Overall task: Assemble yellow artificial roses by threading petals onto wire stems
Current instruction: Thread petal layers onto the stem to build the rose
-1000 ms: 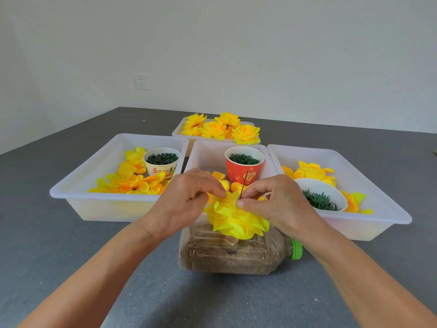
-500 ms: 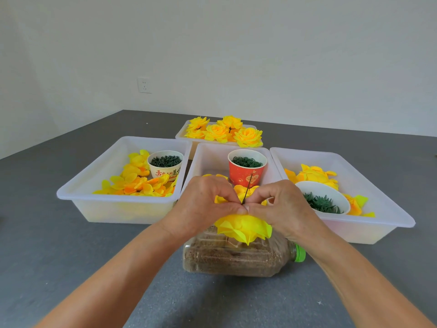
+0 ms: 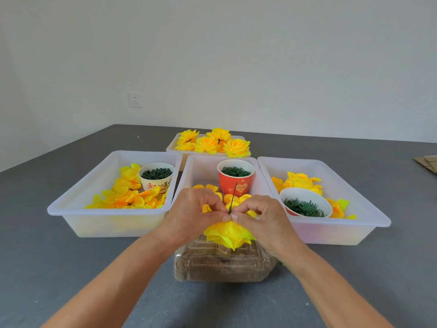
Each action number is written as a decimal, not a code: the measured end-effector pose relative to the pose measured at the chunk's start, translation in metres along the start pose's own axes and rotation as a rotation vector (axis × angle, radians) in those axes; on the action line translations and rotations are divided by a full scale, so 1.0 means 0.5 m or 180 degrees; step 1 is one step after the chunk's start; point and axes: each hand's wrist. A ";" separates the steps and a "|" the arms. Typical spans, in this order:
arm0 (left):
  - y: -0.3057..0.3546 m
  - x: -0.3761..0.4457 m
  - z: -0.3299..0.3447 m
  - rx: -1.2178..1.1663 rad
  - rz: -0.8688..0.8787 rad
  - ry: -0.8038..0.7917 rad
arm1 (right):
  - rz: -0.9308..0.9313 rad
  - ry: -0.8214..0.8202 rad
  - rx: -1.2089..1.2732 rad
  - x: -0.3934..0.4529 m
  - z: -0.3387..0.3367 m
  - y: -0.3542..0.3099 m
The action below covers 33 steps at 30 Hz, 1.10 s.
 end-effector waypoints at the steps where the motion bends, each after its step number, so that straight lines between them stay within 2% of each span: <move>1: 0.002 0.000 0.000 0.0008 -0.0030 0.0002 | 0.0008 -0.0014 0.0031 0.001 -0.001 0.000; 7: 0.015 -0.002 0.005 0.0004 -0.0092 0.0141 | 0.0153 -0.0136 0.0482 -0.010 -0.008 0.000; 20: -0.010 -0.007 0.027 -0.0260 -0.0030 0.0255 | 0.0267 -0.0071 0.0198 0.001 -0.011 0.017; 23: -0.007 -0.004 0.027 -0.0198 -0.0001 0.0215 | 0.0272 -0.0419 0.0263 0.009 -0.041 0.008; 25: -0.006 -0.004 0.027 -0.0166 -0.0003 0.0206 | 0.0290 -0.0261 0.0397 0.027 -0.095 0.015; 26: -0.006 -0.004 0.027 -0.0166 -0.0014 0.0206 | 0.0349 0.0055 0.0284 0.039 -0.130 0.026; 28: -0.005 -0.005 0.028 -0.0215 -0.0058 0.0205 | 0.0773 0.0566 -0.0527 0.064 -0.199 0.065; 30: -0.003 -0.004 0.028 -0.0255 -0.0095 0.0205 | 0.1458 0.0392 -0.1598 0.083 -0.245 0.114; 33: 0.002 -0.005 0.029 -0.0275 -0.0102 0.0186 | 0.2080 -0.0348 -0.2511 0.095 -0.257 0.176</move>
Point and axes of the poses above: each hand's wrist, its own x-axis towards the middle knuckle, its own z-axis out of the palm, y = z × x, and after that the axes turned 9 degrees about -y, right-handed
